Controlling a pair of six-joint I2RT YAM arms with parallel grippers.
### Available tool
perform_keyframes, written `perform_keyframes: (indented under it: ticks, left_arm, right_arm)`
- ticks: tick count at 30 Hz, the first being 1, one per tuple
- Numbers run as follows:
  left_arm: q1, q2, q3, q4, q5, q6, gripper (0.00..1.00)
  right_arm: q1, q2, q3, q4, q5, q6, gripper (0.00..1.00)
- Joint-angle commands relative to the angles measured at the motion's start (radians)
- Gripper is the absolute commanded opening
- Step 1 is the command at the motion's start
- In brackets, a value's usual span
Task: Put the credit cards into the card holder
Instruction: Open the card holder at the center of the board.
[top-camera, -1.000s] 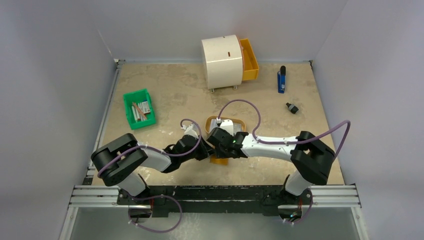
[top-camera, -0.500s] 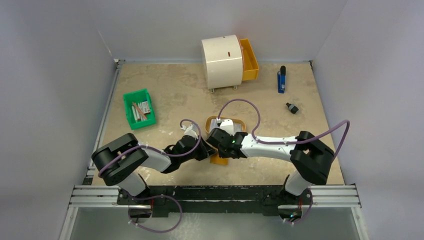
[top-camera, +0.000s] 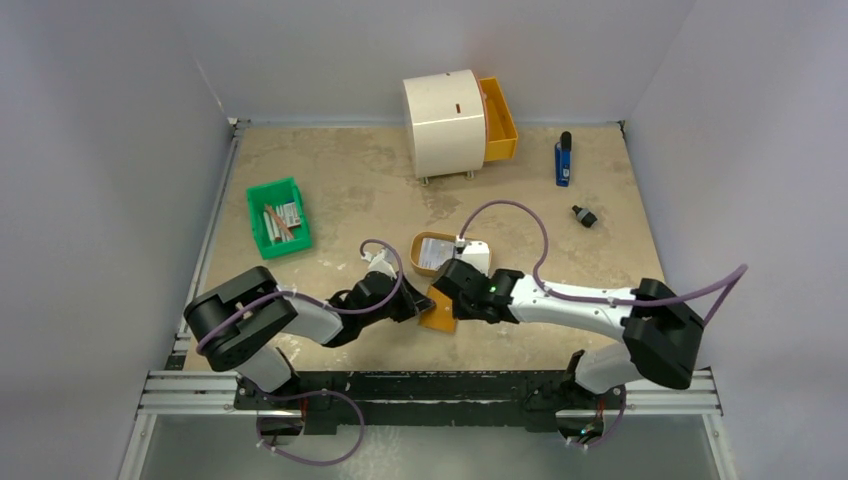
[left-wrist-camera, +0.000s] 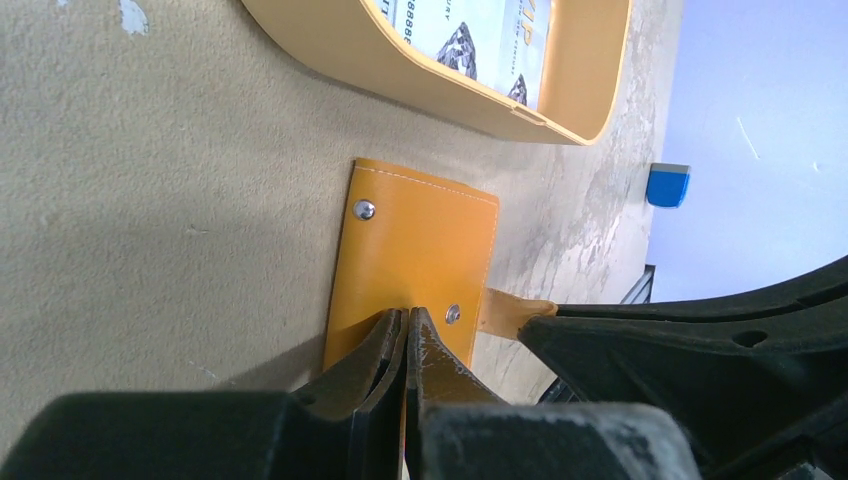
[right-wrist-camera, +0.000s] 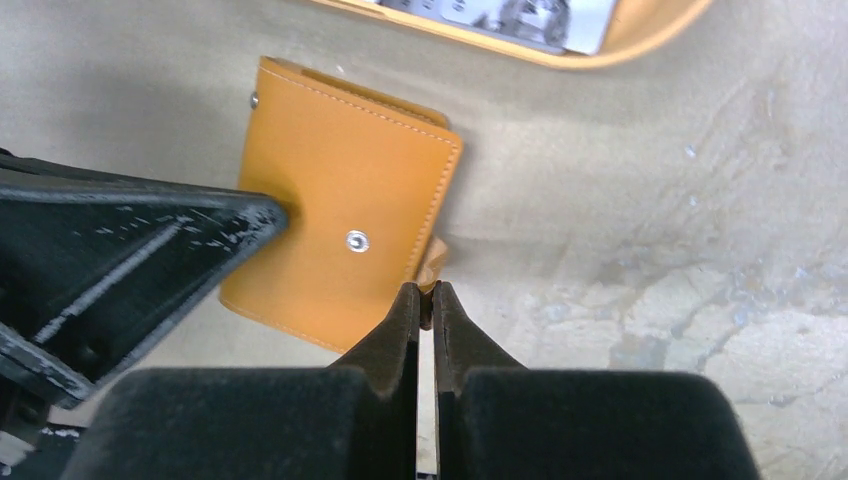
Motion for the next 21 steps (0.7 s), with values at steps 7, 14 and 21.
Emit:
perform_keyframes:
  ticks: [7,14,21]
  left_arm:
    - [-0.006,-0.142,0.0,-0.23,-0.052,0.043,0.28]
    - [-0.019,-0.329,0.026,-0.401,-0.067,0.095,0.74]
    - [-0.061,-0.34,0.08,-0.433,-0.049,0.157,0.83]
  right_arm:
    - [-0.018,-0.282,-0.177,0.034,-0.045,0.062,0.0]
    - [-0.018,-0.428,-0.194,0.123,-0.095,-0.067,0.0]
    - [-0.018,-0.405,-0.2,0.185,-0.169,-0.091,0.0]
